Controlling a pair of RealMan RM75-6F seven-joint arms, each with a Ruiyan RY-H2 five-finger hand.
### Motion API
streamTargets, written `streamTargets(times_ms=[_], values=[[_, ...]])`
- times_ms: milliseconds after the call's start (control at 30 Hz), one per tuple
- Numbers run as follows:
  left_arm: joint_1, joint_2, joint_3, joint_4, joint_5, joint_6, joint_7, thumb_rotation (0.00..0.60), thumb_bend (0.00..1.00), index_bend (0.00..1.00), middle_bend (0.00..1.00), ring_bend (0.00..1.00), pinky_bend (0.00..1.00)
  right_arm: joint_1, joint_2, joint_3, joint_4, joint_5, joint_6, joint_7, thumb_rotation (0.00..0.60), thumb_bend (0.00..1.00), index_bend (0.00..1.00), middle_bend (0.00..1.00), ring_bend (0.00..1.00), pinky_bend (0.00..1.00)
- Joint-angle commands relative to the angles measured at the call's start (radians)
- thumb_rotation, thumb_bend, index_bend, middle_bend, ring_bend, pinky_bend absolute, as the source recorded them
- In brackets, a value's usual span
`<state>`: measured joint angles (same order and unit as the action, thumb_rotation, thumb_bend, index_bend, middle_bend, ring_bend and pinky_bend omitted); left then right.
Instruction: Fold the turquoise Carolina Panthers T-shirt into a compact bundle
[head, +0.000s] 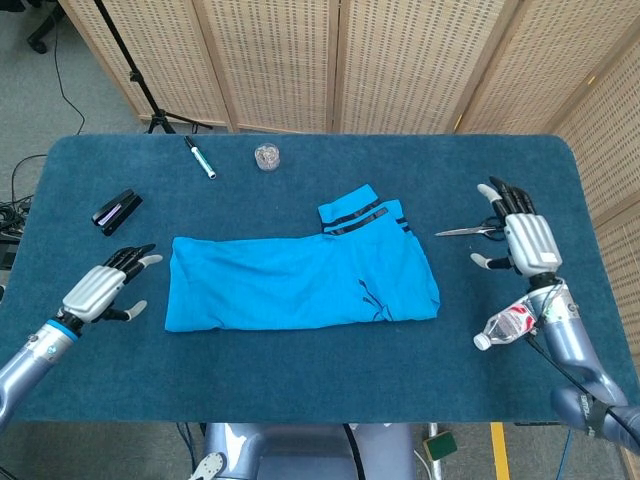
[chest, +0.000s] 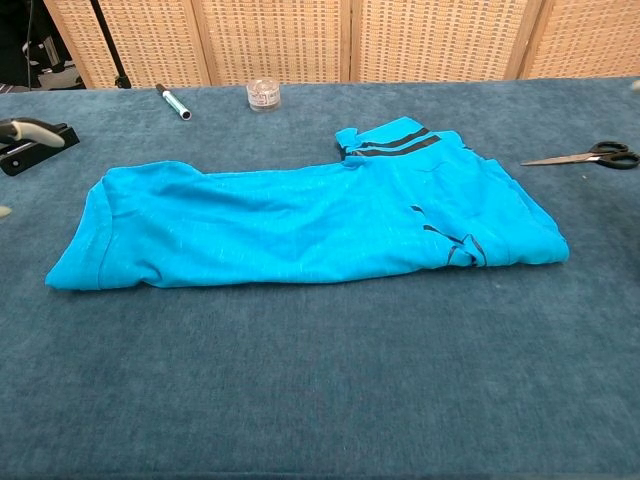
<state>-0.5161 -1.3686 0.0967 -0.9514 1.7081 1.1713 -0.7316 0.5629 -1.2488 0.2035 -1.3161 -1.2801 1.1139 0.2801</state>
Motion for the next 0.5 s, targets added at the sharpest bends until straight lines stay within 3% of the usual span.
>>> streamTargets(times_ms=[33,267,500], values=[[0.012,-0.009,0.015,0.017,0.009,0.014,-0.010,0.600,0.36,0.00,0.00,0.00,0.00,-0.054,0.038,-0.028,-0.055,-0.022,0.049,0.004,0.600,0.00,0.00,0.00,0.00,0.00],[0.032,-0.026,0.054,0.034,0.033,0.042,-0.007,0.600,0.36,0.00,0.00,0.00,0.00,-0.178,0.098,-0.085,-0.153,-0.095,0.186,0.025,0.600,0.00,0.00,0.00,0.00,0.00],[0.040,-0.045,0.079,0.043,0.045,0.045,0.013,0.600,0.36,0.00,0.00,0.00,0.00,-0.258,0.092,-0.117,-0.162,-0.161,0.303,0.006,0.600,0.00,0.00,0.00,0.00,0.00]])
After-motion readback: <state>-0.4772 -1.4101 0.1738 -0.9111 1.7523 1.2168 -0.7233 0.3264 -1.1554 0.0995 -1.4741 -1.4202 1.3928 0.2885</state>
